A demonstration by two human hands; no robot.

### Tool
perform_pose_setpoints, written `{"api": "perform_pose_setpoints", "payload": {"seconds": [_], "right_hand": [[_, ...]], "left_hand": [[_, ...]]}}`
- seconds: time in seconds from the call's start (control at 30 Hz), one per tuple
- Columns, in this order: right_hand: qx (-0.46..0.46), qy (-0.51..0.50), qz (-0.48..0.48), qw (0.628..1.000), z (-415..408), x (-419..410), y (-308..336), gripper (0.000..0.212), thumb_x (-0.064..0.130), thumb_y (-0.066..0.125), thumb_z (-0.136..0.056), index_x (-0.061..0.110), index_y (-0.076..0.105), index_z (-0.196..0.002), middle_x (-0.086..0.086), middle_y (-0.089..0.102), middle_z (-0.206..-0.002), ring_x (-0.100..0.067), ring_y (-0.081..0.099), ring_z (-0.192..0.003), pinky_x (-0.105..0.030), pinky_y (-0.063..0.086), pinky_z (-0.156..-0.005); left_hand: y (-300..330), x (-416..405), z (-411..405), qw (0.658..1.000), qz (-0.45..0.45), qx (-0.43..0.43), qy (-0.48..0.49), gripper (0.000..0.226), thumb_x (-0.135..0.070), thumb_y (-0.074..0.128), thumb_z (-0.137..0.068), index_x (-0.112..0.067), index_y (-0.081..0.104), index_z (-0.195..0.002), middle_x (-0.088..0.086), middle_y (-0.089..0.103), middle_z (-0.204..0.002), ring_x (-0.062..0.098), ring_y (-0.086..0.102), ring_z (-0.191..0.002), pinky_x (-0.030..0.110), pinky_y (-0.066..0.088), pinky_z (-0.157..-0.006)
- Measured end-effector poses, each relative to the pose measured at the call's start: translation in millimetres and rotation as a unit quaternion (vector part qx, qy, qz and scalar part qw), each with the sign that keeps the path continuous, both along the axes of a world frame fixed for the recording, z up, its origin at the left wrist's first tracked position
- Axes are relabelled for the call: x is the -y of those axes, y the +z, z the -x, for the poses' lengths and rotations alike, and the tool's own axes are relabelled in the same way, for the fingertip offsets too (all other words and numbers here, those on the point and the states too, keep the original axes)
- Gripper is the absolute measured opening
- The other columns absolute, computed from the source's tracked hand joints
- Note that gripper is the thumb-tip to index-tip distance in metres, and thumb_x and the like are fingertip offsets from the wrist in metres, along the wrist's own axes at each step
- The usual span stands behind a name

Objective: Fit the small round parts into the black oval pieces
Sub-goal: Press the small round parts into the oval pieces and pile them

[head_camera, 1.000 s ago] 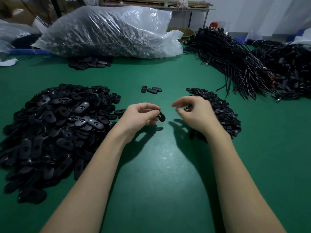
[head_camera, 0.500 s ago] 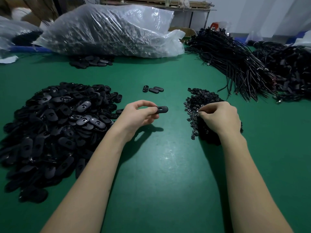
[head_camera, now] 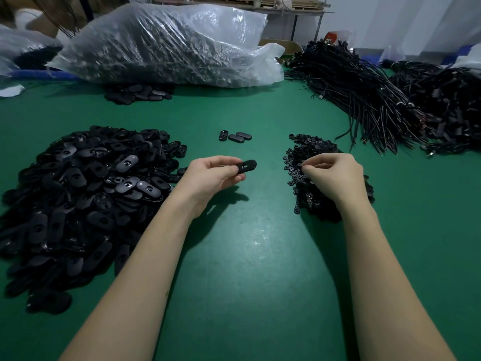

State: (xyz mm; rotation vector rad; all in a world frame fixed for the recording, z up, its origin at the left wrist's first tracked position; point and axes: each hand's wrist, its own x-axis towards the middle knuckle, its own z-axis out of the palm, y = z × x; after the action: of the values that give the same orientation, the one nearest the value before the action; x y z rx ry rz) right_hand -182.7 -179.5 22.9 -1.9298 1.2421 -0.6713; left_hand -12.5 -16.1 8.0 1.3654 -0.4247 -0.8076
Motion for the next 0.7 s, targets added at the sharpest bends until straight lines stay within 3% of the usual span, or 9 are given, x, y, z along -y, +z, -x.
{"api": "perform_pose_setpoints", "payload": {"seconds": [0.13, 0.37, 0.5, 0.7], "right_hand": [[0.085, 0.015, -0.06, 0.994, 0, -1, 2, 0.012, 0.022, 0.076, -0.084, 0.031, 0.081, -0.079, 0.009, 0.077, -0.081, -0.005, 0.066, -0.079, -0.023, 0.048, -0.07], [0.075, -0.017, -0.076, 0.994, 4, 2, 0, 0.013, 0.017, 0.074, -0.082, 0.027, 0.081, -0.078, 0.008, 0.076, -0.073, -0.001, 0.066, -0.052, -0.021, 0.047, -0.06], [0.077, -0.03, -0.072, 0.994, 5, 3, 0, 0.012, 0.018, 0.074, -0.082, 0.028, 0.081, -0.079, 0.011, 0.075, -0.067, 0.001, 0.064, -0.049, -0.021, 0.047, -0.059], [0.174, 0.078, -0.207, 0.96, -4, -9, 11, 0.009, 0.012, 0.079, -0.085, 0.02, 0.08, -0.088, 0.001, 0.079, -0.085, -0.003, 0.049, -0.043, -0.013, 0.032, -0.04]], "left_hand": [[-1, 0, 0, 1.0, 0.005, 0.0, 0.0, 0.013, 0.008, 0.062, -0.093, 0.0, 0.072, -0.098, 0.02, 0.073, -0.105, 0.022, 0.076, -0.081, 0.019, 0.059, -0.076], [-2, 0, -1, 1.0, 0.006, -0.001, -0.003, 0.013, 0.008, 0.064, -0.091, 0.0, 0.072, -0.098, 0.018, 0.075, -0.102, 0.025, 0.076, -0.086, 0.021, 0.059, -0.078], [-2, 0, -1, 1.0, 0.005, 0.002, 0.0, 0.013, 0.009, 0.064, -0.091, 0.0, 0.071, -0.096, 0.017, 0.074, -0.101, 0.025, 0.076, -0.087, 0.021, 0.059, -0.078], [-1, 0, 1, 1.0, 0.002, 0.012, -0.002, 0.013, 0.008, 0.065, -0.091, -0.001, 0.071, -0.097, 0.019, 0.074, -0.105, 0.027, 0.076, -0.089, 0.023, 0.06, -0.082]]}}
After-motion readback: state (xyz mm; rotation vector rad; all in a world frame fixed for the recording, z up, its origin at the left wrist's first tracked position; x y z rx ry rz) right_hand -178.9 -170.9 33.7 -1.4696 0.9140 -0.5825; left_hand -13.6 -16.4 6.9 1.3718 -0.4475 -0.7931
